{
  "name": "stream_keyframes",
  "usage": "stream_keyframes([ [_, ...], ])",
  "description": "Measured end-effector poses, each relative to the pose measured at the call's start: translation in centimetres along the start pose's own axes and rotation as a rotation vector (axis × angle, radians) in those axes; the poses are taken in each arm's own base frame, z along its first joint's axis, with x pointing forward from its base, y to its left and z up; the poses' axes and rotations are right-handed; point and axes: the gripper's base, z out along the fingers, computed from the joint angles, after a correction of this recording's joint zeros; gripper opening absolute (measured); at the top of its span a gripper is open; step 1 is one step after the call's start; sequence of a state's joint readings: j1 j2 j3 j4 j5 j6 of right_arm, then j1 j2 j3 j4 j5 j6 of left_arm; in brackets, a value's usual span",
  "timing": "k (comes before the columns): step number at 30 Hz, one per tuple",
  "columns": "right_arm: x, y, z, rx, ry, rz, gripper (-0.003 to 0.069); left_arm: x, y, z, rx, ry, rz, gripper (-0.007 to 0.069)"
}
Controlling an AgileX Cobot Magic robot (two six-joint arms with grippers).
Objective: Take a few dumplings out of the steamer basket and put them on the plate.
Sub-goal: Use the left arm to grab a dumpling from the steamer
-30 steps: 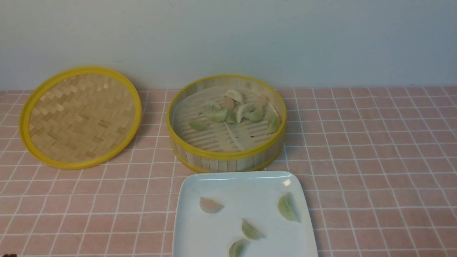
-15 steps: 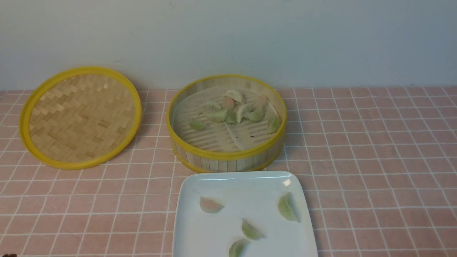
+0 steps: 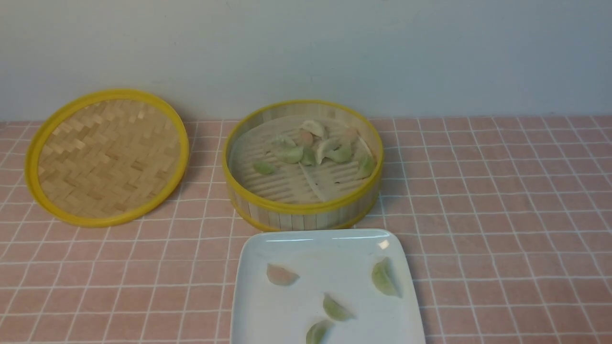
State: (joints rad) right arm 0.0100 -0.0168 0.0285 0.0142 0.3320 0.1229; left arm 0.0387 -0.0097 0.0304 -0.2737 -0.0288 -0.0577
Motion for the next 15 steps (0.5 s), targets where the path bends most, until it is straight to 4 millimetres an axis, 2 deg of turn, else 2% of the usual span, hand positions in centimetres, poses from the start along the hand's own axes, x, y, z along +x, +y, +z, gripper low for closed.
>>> stream_keyframes([
  [3,-0.9,0.3,0.0,-0.041,-0.102,0.204,-0.0014,-0.9,0.0,0.0,0.002,-0.097,-0.06,-0.0006],
  [6,-2.1,0.3,-0.2,-0.081,-0.221,0.446,-0.0014,-1.2,0.1,-0.1,0.0,-0.134,-0.116,-0.0006],
  [8,-2.6,0.1,-0.4,-0.094,-0.286,0.541,-0.0014,-1.3,0.1,-0.1,-0.001,-0.142,-0.143,-0.0006],
  [13,-3.2,-0.1,-0.6,-0.101,-0.352,0.606,-0.0014,-2.2,0.1,-0.2,0.008,-0.22,-0.212,-0.0006],
  [15,-3.5,-0.2,-0.7,-0.103,-0.39,0.617,-0.0014,-3.5,-0.4,-0.4,0.027,-0.254,-0.237,-0.0006],
])
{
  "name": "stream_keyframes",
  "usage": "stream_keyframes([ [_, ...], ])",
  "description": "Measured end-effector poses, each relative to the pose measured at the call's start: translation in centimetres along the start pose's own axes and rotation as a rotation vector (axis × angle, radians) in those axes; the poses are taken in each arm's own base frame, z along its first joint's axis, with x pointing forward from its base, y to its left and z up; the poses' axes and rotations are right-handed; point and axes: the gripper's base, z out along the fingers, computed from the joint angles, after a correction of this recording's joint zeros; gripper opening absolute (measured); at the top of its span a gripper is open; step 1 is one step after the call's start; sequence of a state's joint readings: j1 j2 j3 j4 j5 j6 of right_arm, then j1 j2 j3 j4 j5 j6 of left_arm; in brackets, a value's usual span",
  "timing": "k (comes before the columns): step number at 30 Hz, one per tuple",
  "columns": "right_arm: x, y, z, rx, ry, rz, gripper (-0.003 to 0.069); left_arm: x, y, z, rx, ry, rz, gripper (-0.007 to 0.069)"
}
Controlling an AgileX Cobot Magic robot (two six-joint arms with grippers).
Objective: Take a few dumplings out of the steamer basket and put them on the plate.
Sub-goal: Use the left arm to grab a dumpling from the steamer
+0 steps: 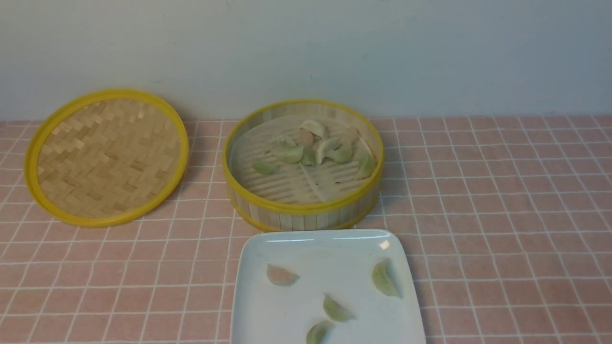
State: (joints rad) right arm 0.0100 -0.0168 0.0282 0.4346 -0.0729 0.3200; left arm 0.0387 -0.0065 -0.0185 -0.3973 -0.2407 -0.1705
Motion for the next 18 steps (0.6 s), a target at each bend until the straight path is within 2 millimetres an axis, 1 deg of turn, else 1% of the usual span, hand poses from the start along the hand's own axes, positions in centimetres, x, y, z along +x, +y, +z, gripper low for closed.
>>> stream_keyframes([
  [1,-0.3,0.3,0.0,-0.007,-0.003,0.004,-0.0014,-0.8,-0.6,0.2,0.01,-0.013,-0.01,-0.0006],
  [2,-0.7,0.9,0.0,-0.023,0.005,0.005,-0.0014,-2.2,-1.6,0.7,0.024,-0.017,-0.02,-0.0006],
  [3,-1.6,1.9,0.1,-0.046,0.014,-0.006,-0.0014,-3.2,-2.3,1.1,0.033,-0.017,-0.018,-0.0006],
  [6,-5.1,6.0,0.4,-0.106,0.089,-0.112,-0.0014,-6.3,-5.2,3.5,0.04,0.093,0.015,-0.0006],
  [7,-5.8,6.9,0.6,-0.112,0.113,-0.139,-0.0014,-6.4,-5.6,4.4,0.024,0.159,0.03,-0.0006],
  [8,-7.5,8.8,0.9,-0.12,0.175,-0.201,-0.0014,-7.4,-6.7,6.0,0.013,0.247,0.059,-0.0006],
  [10,-9.1,10.9,2.0,-0.108,0.29,-0.295,-0.0014,-7.3,-7.6,8.8,-0.029,0.446,0.11,-0.0006],
  [11,-9.7,11.7,2.7,-0.096,0.351,-0.336,-0.0014,-7.5,-8.0,9.4,-0.032,0.5,0.127,-0.0006],
  [13,-10.5,13.1,4.3,-0.067,0.5,-0.423,-0.0014,-6.5,-8.3,12.5,-0.068,0.756,0.19,-0.0006],
  [14,-10.7,13.5,4.9,-0.056,0.55,-0.448,-0.0014,-6.2,-8.4,13.1,-0.07,0.804,0.2,-0.0006],
  [15,-10.7,13.9,6.5,-0.028,0.661,-0.495,-0.0014,-5.3,-8.5,14.8,-0.072,0.978,0.237,-0.0006],
  [17,-10.8,14.5,8.5,0.002,0.808,-0.568,-0.0014,-4.1,-8.5,17.4,-0.046,1.145,0.281,-0.0006],
  [18,-10.9,14.8,9.3,0.01,0.85,-0.594,-0.0014,-3.8,-8.6,18.6,-0.027,1.195,0.295,-0.0006],
])
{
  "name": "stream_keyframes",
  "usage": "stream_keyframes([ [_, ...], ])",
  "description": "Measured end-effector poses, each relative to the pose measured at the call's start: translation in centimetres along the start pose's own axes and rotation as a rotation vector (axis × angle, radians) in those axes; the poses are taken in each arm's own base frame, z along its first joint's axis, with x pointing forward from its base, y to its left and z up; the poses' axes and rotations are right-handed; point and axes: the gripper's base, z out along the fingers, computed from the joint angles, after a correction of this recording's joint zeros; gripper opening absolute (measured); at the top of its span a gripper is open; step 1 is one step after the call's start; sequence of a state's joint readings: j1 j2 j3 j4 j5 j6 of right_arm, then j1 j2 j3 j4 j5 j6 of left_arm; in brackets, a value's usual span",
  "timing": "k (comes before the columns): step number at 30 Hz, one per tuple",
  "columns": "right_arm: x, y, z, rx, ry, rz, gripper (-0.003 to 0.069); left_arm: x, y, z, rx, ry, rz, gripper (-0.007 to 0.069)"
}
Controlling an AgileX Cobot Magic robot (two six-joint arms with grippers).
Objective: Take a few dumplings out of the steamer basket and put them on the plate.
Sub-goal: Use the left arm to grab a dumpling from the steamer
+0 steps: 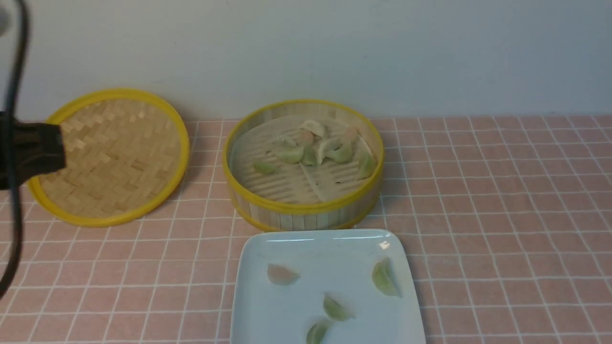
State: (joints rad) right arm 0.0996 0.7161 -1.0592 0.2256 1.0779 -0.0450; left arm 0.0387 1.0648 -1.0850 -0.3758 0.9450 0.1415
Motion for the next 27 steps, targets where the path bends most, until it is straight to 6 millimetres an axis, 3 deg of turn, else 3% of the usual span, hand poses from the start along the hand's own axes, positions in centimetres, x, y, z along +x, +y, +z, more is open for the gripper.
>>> stream_keyframes([
  [5,-2.9,-0.4,3.6,0.009,0.219,-0.044,-0.0014,-4.8,-0.8,7.3,0.09,0.223,0.131,-0.0006],
  [9,-3.6,-0.6,5.3,0.006,0.274,-0.04,-0.0014,-6.7,-3.2,11.7,0.102,0.281,0.262,-0.0006],
  [14,-3.7,-0.7,5.6,0.004,0.283,-0.04,-0.0014,-7.8,-5.0,15.4,0.115,0.308,0.343,-0.0006],
  [17,-3.7,-0.7,5.7,0.001,0.282,-0.038,-0.0014,-8.7,-5.9,19.9,0.132,0.31,0.417,-0.0006],
  [18,-3.7,-0.7,5.8,0.001,0.283,-0.038,-0.0014,-8.8,-5.9,20.1,0.132,0.312,0.416,-0.0006],
  [20,-3.7,-0.6,5.8,-0.003,0.28,-0.035,-0.0014,-8.9,-6.2,24.0,0.146,0.336,0.468,-0.0001],
  [21,-3.7,-0.6,5.8,-0.008,0.28,-0.032,-0.0014,-8.8,-6.2,24.9,0.148,0.347,0.477,0.0005],
  [24,-3.7,-0.5,5.8,-0.021,0.279,-0.024,-0.0014,-8.8,-6.3,27.8,0.155,0.347,0.525,0.0062],
  [27,-3.8,-0.3,5.8,-0.035,0.278,-0.013,-0.0014,-8.4,-5.9,31.1,0.144,0.332,0.555,0.0186],
])
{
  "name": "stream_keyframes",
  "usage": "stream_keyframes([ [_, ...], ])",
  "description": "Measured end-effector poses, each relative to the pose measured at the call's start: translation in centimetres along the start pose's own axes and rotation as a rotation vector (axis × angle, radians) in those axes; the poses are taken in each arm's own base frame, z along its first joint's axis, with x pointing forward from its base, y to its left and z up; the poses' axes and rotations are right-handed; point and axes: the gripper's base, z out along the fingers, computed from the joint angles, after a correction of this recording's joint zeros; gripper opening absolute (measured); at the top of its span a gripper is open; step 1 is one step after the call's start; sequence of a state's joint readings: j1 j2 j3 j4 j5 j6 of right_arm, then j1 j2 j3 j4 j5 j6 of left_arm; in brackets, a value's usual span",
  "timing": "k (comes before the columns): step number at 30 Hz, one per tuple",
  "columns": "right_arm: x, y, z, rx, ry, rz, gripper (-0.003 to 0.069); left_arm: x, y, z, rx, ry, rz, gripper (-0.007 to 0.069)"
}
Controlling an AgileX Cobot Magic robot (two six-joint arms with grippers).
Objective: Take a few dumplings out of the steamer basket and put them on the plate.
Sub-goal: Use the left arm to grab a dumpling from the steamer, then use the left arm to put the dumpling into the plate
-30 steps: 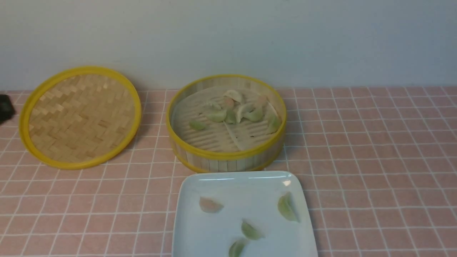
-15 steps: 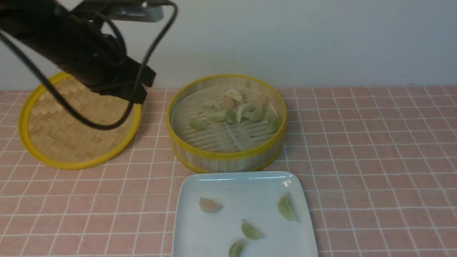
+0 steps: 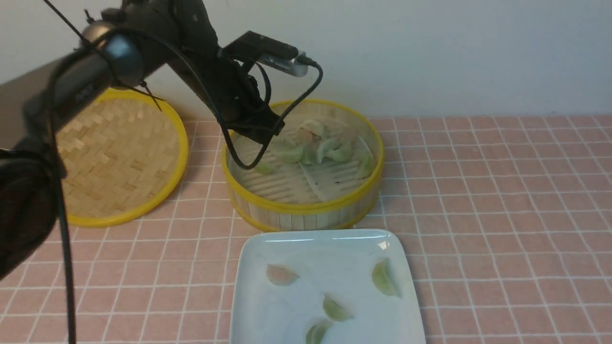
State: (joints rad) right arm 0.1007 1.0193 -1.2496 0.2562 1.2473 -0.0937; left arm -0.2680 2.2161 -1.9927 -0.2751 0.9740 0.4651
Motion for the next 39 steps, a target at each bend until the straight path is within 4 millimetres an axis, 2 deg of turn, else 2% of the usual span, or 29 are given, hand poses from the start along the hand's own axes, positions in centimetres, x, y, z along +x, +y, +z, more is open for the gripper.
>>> stream_keyframes([
  [7,0.0,0.2,0.0,-0.027,0.004,0.012,-0.0014,1.0,1.5,4.4,-0.067,0.03,0.039,0.0461],
  [11,0.0,0.3,0.0,-0.035,0.005,0.018,-0.0014,1.4,1.8,6.0,-0.072,0.032,0.042,0.0516],
  [14,0.0,0.4,0.0,-0.04,0.005,0.02,-0.0014,1.5,1.7,6.5,-0.066,0.04,0.042,0.0508],
  [16,0.0,0.4,0.0,-0.047,0.005,0.024,-0.0014,1.6,1.6,6.7,-0.063,0.048,0.043,0.0472],
  [20,0.1,0.5,0.0,-0.056,0.01,0.039,-0.0014,1.8,1.3,6.6,-0.046,0.077,0.048,0.0316],
  [26,0.1,0.5,0.0,-0.056,0.011,0.042,-0.0014,1.5,0.3,5.4,0.006,0.177,0.063,0.0315],
  [30,0.1,0.5,0.0,-0.055,0.011,0.042,-0.0014,-0.1,-0.5,1.5,0.021,0.183,0.07,0.0315],
  [33,0.1,0.5,0.0,-0.06,0.014,0.044,-0.0014,-1.5,-1.4,-4.2,-0.015,0.089,-0.001,0.0315],
  [35,0.1,0.5,0.0,-0.06,0.014,0.044,-0.0014,-1.6,-1.9,-6.2,-0.02,0.064,-0.023,0.0315],
  [36,0.1,0.5,0.0,-0.06,0.014,0.044,-0.0014,-1.1,-3.1,-9.6,-0.008,0.032,-0.048,0.0315],
  [39,0.1,0.6,0.0,-0.07,0.014,0.048,-0.0014,1.6,-6.2,-13.2,0.051,0.048,-0.056,0.0315],
])
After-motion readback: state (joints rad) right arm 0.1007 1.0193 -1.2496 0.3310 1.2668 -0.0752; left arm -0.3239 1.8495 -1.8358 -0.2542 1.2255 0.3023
